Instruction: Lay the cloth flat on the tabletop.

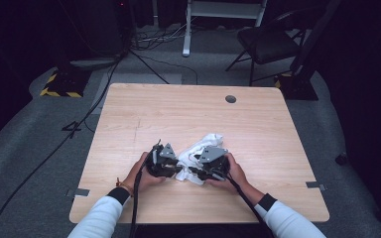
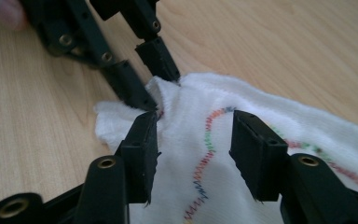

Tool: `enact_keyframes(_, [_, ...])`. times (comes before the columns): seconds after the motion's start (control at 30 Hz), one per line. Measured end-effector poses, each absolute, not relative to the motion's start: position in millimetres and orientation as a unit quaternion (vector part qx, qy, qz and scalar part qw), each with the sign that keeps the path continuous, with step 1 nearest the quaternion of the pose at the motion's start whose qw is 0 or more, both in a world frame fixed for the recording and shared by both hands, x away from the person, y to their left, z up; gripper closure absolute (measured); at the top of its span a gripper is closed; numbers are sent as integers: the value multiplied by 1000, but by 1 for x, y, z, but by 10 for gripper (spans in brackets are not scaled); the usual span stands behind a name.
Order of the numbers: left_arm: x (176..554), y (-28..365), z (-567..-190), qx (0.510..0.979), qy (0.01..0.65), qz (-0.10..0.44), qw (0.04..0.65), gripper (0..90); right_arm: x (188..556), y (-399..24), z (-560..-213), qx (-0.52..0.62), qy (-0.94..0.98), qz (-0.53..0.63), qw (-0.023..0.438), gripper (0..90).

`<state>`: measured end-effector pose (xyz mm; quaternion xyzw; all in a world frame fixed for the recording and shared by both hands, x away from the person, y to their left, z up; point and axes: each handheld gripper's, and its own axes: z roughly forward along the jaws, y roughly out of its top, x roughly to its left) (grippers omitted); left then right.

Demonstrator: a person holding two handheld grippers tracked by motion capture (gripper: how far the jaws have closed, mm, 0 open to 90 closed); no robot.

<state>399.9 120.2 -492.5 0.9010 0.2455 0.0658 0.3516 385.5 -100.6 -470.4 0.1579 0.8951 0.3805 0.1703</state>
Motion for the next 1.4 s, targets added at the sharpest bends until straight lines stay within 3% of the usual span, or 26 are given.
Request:
enact_keyframes(0.03, [400,121,-492,902,244,67,350,717,386,-98,-473,157,898,373,171,517])
enact_keyframes(0.07, [400,121,-492,903,241,69,349,790,387,-96,-478,160,904,356,175,585])
enact_keyframes(0.1, [399,121,-492,904,240,71,348,790,387,-96,-478,160,904,356,175,585])
enact_keyframes(0.17, [399,121,-492,906,236,78,342,825,389,-99,-481,158,907,346,179,715])
enact_keyframes(0.27, [398,121,-491,908,234,79,340,838,389,-104,-480,159,907,345,182,818])
enact_keyframes(0.4, [398,122,-491,908,236,78,339,839,387,-118,-473,162,903,355,180,847])
enact_keyframes(0.67, [395,118,-491,909,232,78,339,839,378,-169,-457,194,889,368,193,857])
enact_keyframes(1.17, [381,102,-489,919,203,71,332,821,350,-260,-474,284,878,342,180,834])
enact_keyframes(1.37, [380,105,-488,915,212,78,333,711,346,-280,-475,308,871,336,181,720])
enact_keyframes(1.4, [380,106,-487,914,214,78,336,680,345,-286,-474,314,869,335,185,653])
